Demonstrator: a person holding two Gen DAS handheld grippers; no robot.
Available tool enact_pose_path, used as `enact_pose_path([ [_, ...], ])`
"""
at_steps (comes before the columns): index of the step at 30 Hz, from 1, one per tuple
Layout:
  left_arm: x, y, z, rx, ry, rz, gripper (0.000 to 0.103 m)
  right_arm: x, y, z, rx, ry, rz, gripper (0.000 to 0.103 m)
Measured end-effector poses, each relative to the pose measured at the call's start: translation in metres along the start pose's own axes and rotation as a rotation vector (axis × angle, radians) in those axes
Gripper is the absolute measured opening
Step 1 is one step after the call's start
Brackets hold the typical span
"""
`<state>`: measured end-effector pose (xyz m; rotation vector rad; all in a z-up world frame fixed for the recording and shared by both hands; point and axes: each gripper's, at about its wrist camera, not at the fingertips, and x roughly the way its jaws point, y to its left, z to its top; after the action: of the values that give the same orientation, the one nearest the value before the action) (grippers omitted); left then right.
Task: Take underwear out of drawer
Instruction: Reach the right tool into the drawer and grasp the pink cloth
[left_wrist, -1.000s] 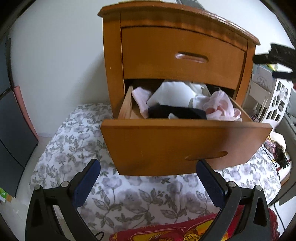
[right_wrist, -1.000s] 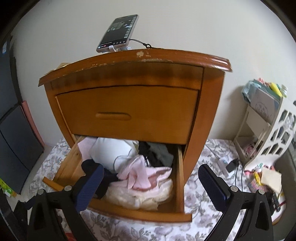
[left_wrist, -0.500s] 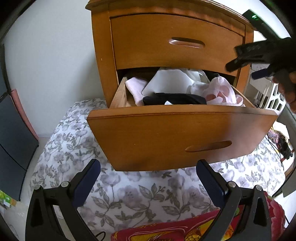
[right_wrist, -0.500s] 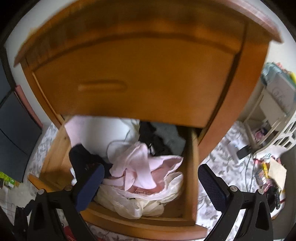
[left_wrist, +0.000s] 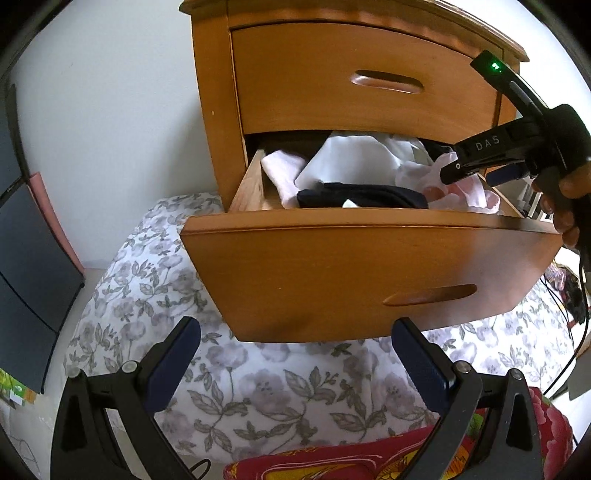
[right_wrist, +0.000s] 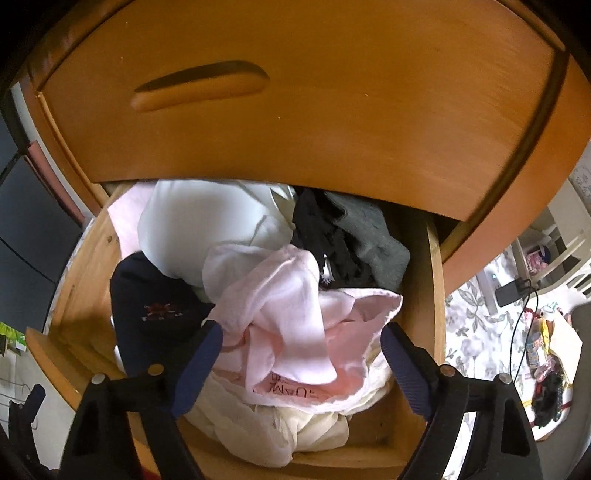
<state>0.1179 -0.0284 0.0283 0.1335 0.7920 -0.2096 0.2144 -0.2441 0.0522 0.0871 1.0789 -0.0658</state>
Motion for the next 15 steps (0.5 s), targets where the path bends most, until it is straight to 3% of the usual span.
enact_pose_path([
  [6,0.002,-0.002,0.001,0.014,0.006,-0.007,0.103,0.005,0.005,0.001,-0.036,-0.006,0.055,0.051],
  [15,0.007,-0.004,0.002,0.029,0.022,-0.015,0.103,0.012,0.009,0.001,-0.056,0.005,0.101,0.019],
])
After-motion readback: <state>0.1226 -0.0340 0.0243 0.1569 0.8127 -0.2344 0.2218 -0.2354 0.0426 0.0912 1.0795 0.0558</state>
